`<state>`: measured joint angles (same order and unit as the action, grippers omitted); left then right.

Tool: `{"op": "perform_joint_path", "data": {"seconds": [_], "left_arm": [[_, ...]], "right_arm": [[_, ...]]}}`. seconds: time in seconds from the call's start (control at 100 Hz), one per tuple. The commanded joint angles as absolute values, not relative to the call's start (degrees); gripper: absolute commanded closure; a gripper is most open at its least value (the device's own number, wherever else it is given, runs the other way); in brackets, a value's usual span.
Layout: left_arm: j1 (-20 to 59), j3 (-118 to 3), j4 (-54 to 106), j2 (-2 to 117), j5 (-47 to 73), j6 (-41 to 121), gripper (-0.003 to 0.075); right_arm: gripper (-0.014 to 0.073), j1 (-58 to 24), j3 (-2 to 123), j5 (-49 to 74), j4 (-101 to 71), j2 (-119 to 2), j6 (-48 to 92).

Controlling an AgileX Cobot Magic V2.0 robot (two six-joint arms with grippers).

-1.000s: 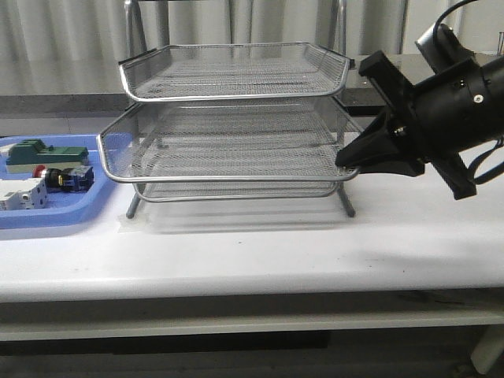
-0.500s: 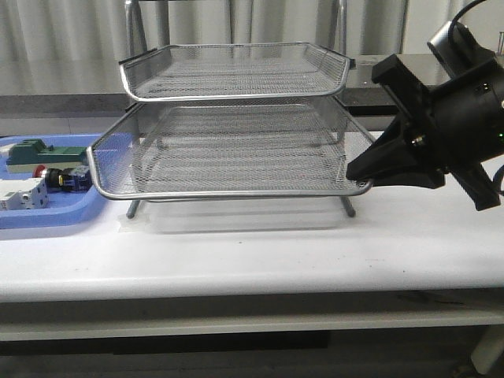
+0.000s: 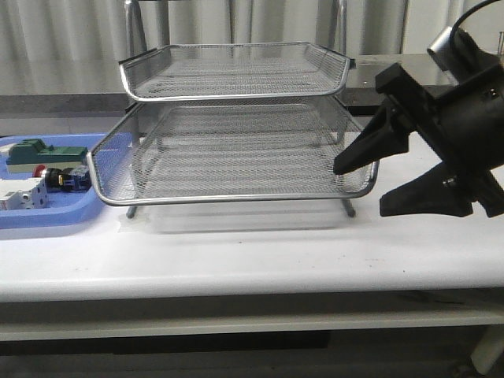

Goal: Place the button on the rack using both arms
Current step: 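Pull the middle mesh tier outward toward the robot with the right gripper, then release the tier and withdraw the right gripper out of view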

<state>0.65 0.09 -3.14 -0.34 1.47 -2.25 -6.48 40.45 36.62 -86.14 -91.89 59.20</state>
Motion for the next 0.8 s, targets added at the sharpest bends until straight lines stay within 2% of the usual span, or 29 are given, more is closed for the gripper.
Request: {"op": "perform_joint_path", "data": {"seconds": [0.0,0.31,0.79], "left_arm": [[0.54,2.74,-3.04,-2.05,-3.13,-2.89,0.0716],[0.54,2.74,-3.04,-2.05,-3.13,-2.89,0.0716],[0.54,2.74,-3.04,-2.05,-3.13,-2.89,0.0716]], "right_arm": [[0.0064,-6.31,40.83,39.04,-85.46,-86.87,59.4],[0.0064,-6.31,40.82,34.73,-65.74,-73.11,47.67],[0.0064,-6.31,41.19,36.28,-23.08,-51.55,16.13]]}}
